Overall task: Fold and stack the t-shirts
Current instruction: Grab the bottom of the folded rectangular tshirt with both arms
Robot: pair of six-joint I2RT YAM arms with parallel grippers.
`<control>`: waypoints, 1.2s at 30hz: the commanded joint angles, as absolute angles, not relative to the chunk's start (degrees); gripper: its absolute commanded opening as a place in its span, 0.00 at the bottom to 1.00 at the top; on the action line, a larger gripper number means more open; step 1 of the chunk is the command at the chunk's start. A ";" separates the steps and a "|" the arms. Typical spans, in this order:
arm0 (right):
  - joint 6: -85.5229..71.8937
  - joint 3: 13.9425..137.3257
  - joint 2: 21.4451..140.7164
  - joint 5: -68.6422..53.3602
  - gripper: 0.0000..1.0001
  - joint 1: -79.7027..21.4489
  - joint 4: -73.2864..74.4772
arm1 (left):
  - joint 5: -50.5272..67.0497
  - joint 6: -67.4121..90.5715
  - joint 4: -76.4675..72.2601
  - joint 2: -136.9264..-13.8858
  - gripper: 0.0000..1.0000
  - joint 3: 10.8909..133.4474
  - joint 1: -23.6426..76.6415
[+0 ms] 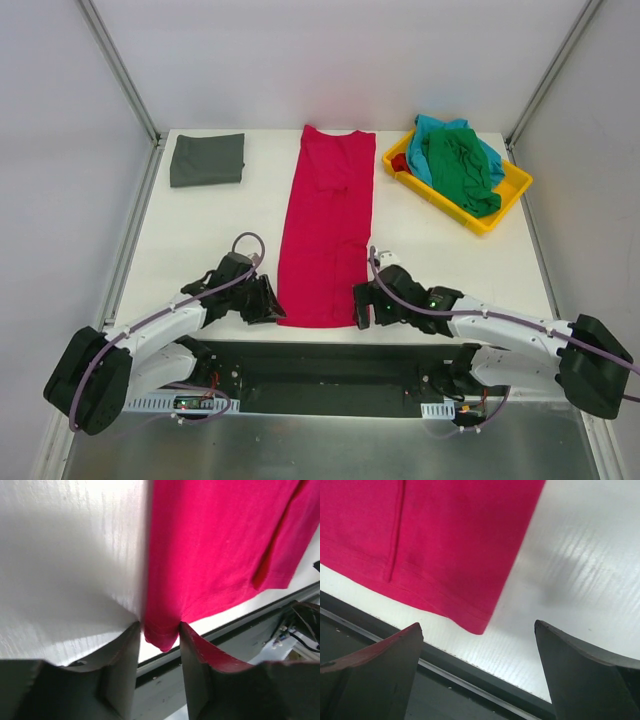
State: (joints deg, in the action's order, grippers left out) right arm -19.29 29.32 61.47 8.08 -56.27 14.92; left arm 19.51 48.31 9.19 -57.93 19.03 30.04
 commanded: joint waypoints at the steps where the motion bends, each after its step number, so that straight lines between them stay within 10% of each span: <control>1: -25.22 29.89 62.75 13.26 0.96 -59.41 11.87 | 17.76 47.81 7.74 -60.55 0.28 18.54 30.41; 6: -27.86 30.76 65.56 13.80 0.95 -60.91 13.00 | 19.33 47.11 7.03 -64.94 0.00 20.13 30.41; 17: -36.03 30.15 67.50 16.00 0.66 -62.40 15.29 | 18.98 46.41 7.03 -64.60 0.00 18.90 30.41; 30: -40.95 31.64 71.46 17.05 0.05 -65.21 18.36 | 21.08 46.75 7.29 -64.07 0.00 18.63 30.50; 36: -44.38 32.08 66.28 16.44 0.01 -70.74 25.21 | 24.88 49.31 11.50 -56.36 0.00 15.03 31.20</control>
